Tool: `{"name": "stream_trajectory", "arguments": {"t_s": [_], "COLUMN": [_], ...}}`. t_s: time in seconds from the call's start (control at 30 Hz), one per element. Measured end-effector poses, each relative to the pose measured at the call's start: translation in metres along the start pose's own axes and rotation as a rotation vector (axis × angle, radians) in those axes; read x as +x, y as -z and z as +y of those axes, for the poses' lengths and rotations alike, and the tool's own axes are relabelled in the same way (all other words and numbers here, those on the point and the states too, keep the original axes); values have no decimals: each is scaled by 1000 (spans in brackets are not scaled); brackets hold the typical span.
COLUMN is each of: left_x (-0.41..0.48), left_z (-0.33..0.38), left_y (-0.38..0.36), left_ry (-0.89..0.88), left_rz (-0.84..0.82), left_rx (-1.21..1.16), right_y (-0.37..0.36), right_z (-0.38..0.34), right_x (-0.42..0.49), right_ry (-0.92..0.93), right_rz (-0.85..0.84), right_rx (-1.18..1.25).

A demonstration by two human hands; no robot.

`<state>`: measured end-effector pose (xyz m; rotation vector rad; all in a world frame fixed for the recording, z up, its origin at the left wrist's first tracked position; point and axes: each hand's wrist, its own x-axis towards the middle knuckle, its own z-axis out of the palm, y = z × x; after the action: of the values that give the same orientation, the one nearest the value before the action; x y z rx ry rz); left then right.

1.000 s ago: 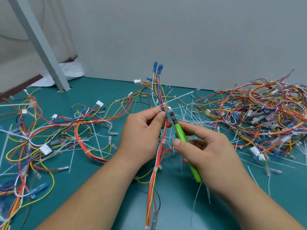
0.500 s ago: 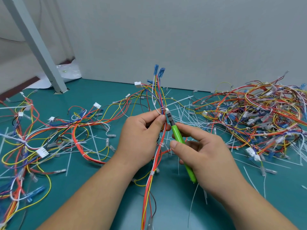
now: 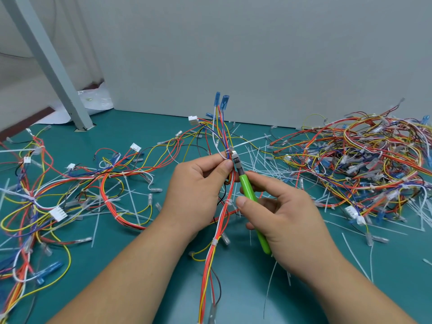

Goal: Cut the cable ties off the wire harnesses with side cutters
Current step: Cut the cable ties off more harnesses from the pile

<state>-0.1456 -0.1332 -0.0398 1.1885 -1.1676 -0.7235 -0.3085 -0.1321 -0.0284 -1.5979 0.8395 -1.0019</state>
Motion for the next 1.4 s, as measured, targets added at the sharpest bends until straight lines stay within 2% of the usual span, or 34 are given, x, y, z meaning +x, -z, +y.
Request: {"name": "stream_trajectory", "arguments": {"t_s": [0.4, 0.53, 0.67, 0.9, 1.03, 1.13, 1.23, 1.4], "left_x": [-1, -2, -4, -3, -5, -4, -3, 2], "left_z": [-1, 1, 4, 4, 8, 9, 8, 8], "left_y": [-3, -2, -3, -1, 2, 5, 9, 17], "left_ry": [51, 71, -57, -106, -173, -264, -319, -262], "left_rz": [18, 57, 51, 46, -21, -54, 33, 332], "left_rx": [-33, 5, 182, 463, 479, 509, 477, 239], "right_y": [-1, 4, 9, 9, 6, 7, 10, 15], "right_z": [-3, 1, 5, -5, -14, -24, -33, -48], "right_x": [0, 3, 7, 6, 11, 24, 37, 56], "right_ry": [-21, -120, -156, -102, -134, -132, -114, -103], "right_rz": [1, 98, 49, -196, -179, -151, -173, -200], "right_rx": [22, 210, 401, 243, 127, 152, 183, 323]}}
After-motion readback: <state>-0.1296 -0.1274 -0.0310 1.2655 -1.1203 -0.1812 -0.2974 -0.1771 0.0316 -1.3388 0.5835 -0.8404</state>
